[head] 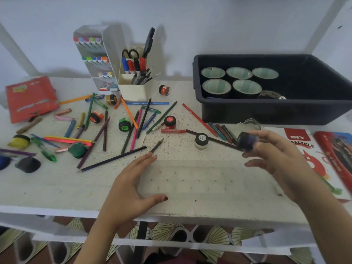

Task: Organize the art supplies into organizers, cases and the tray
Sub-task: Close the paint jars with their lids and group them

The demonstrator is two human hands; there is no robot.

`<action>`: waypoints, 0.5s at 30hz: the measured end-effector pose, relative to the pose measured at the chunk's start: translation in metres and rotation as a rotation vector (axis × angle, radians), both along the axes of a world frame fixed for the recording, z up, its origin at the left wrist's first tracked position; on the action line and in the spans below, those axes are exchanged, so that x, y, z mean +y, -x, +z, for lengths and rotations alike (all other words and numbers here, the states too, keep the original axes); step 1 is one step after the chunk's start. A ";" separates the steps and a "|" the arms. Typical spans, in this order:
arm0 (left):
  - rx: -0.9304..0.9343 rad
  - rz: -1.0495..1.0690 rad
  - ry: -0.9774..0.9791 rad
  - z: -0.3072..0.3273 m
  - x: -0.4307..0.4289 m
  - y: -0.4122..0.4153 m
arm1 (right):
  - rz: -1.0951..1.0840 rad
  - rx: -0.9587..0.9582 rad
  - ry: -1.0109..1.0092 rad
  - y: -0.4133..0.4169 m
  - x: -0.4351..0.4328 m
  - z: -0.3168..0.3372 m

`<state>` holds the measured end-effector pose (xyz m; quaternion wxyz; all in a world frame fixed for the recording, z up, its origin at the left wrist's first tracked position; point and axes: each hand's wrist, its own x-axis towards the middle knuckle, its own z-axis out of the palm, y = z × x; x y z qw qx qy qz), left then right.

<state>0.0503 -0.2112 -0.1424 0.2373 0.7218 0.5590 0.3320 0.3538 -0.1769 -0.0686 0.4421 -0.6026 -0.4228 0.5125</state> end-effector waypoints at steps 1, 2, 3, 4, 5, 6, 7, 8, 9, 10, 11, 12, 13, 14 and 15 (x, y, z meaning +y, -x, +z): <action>-0.001 0.001 -0.001 0.000 0.000 0.000 | -0.027 0.207 0.098 0.004 -0.001 0.003; -0.003 0.003 0.001 0.000 -0.001 0.000 | -0.019 0.368 0.154 0.005 -0.003 0.004; -0.005 0.003 0.002 0.000 -0.001 0.000 | 0.008 0.467 0.172 0.006 -0.006 0.004; -0.006 0.002 0.002 0.000 -0.001 0.000 | 0.042 0.511 0.168 0.008 -0.008 0.004; -0.005 0.002 0.000 0.001 -0.001 0.000 | 0.065 0.500 0.158 0.010 -0.011 0.004; -0.005 0.003 -0.003 0.001 -0.001 -0.001 | 0.077 0.442 0.153 0.011 -0.011 0.003; -0.006 0.007 -0.004 0.001 -0.002 -0.001 | 0.065 0.344 0.150 0.011 -0.011 0.002; -0.012 0.013 -0.008 0.002 -0.002 -0.001 | 0.055 0.222 0.124 0.011 -0.009 0.001; -0.022 0.018 -0.013 0.001 -0.002 -0.001 | 0.068 0.103 0.073 0.011 -0.010 0.001; -0.035 0.021 -0.018 0.001 -0.003 -0.001 | 0.098 0.009 0.008 0.011 -0.010 -0.001; -0.050 0.023 -0.021 0.000 -0.003 -0.001 | 0.125 -0.063 -0.056 0.012 -0.013 -0.001; -0.064 0.024 -0.021 0.000 -0.003 0.000 | 0.160 -0.137 -0.123 0.013 -0.016 -0.003; -0.073 0.023 -0.020 -0.001 -0.003 0.000 | 0.182 -0.228 -0.188 0.014 -0.018 -0.005; -0.079 0.022 -0.019 -0.001 -0.002 0.001 | 0.196 -0.341 -0.251 0.014 -0.019 -0.007; -0.083 0.023 -0.019 -0.001 -0.002 0.001 | 0.198 -0.455 -0.295 0.015 -0.020 -0.011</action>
